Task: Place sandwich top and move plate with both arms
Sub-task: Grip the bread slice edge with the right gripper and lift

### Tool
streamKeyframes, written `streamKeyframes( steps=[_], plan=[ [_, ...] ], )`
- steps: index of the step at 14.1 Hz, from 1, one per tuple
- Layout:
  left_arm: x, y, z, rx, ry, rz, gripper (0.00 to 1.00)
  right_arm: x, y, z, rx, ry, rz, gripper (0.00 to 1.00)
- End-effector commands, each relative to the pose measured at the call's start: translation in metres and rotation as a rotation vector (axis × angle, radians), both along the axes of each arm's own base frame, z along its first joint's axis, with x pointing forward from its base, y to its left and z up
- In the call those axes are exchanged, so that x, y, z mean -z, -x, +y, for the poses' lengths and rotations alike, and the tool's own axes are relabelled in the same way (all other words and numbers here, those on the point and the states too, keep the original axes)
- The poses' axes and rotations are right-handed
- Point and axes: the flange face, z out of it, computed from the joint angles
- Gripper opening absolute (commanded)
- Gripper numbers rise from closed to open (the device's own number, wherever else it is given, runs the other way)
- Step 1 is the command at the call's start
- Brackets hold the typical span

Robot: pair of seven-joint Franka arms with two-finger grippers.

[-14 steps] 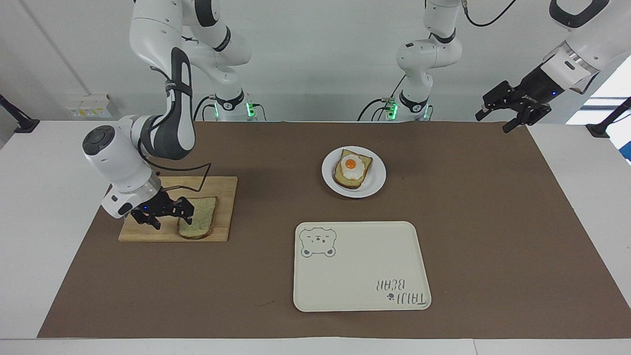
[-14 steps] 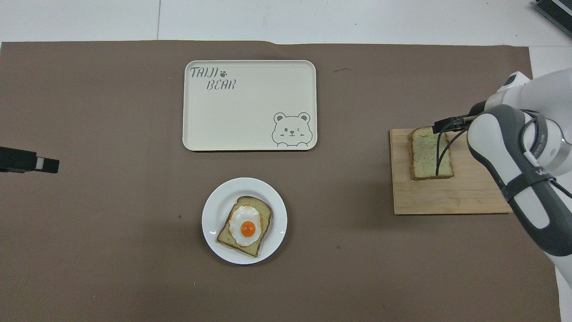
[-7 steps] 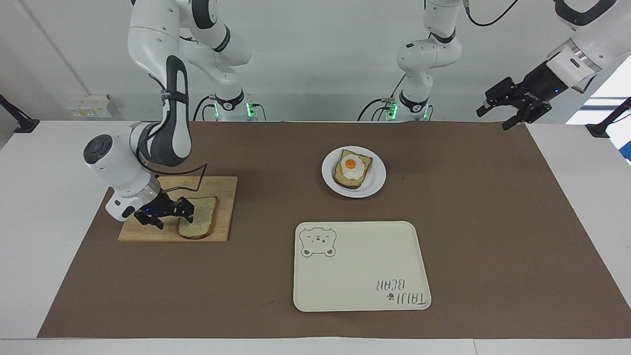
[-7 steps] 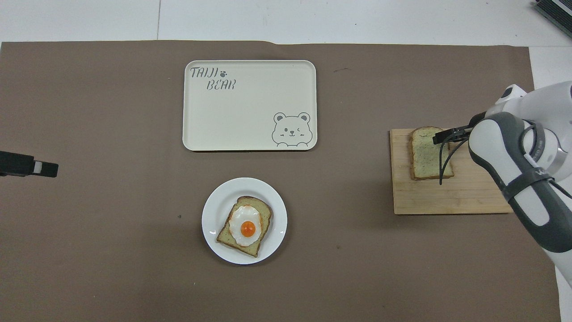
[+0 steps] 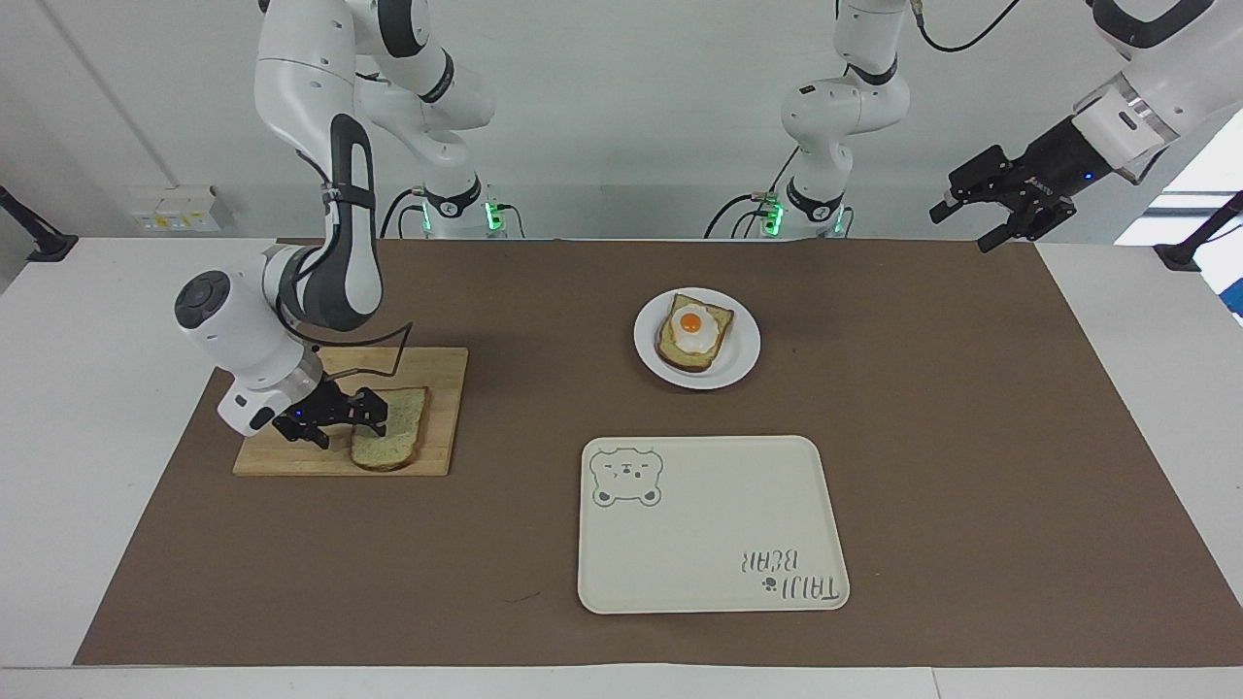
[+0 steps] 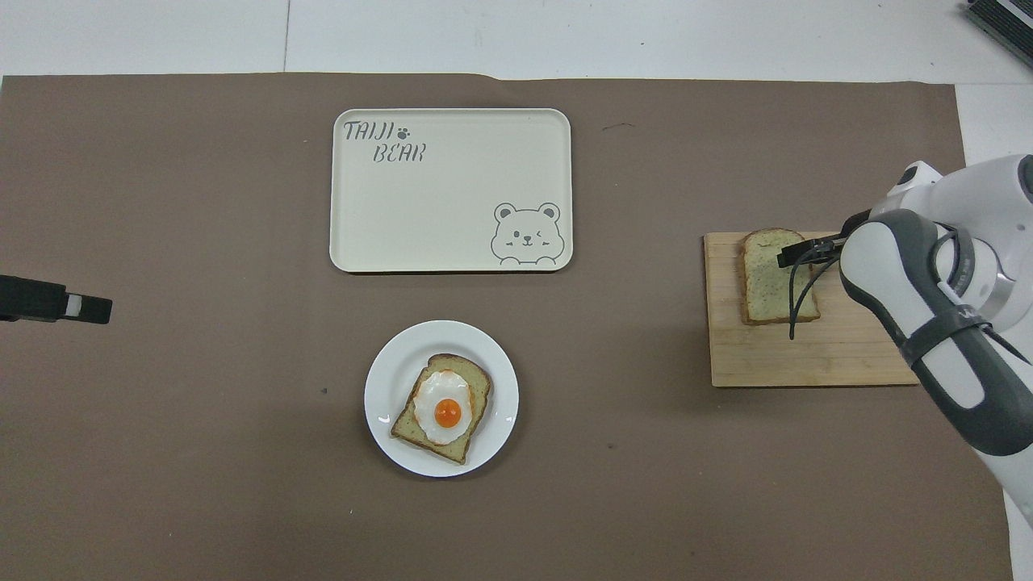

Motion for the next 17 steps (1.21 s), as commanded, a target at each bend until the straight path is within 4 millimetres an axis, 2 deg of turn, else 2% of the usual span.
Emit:
streamKeyframes(
  steps=[1,3,6,7,8,9,10,17],
  plan=[
    [0.0011,0.0081,0.0015,0.013,0.038,0.007,1.00,0.0039,0.0010,0.0030,-0.007,-0.025,-0.019,0.86],
    [0.0031,0.0073,0.0030,0.018,0.050,0.010,1.00,0.0106,0.0044,0.0028,-0.003,-0.027,-0.013,0.80],
    [0.0052,0.0056,0.0041,0.025,0.053,0.006,1.00,0.0114,0.0035,0.0017,0.000,-0.028,-0.019,0.65],
    [0.0052,0.0056,0.0041,0.025,0.053,0.006,1.00,0.0115,0.0038,0.0008,0.001,-0.029,-0.017,0.53],
    [0.0059,0.0057,0.0041,0.025,0.053,0.007,1.00,0.0108,0.0034,0.0007,0.001,-0.029,-0.019,0.35],
    [0.0060,0.0058,0.0040,0.025,0.053,0.009,1.00,0.0108,0.0034,0.0008,0.004,-0.030,-0.019,0.11],
    [0.0060,0.0060,0.0037,0.026,0.055,0.010,1.00,0.0108,0.0033,0.0008,0.009,-0.031,-0.018,0.00],
    [0.0063,0.0065,0.0048,0.023,0.060,0.010,1.00,0.0037,-0.0017,0.0041,0.040,-0.034,-0.017,0.00]
  ],
)
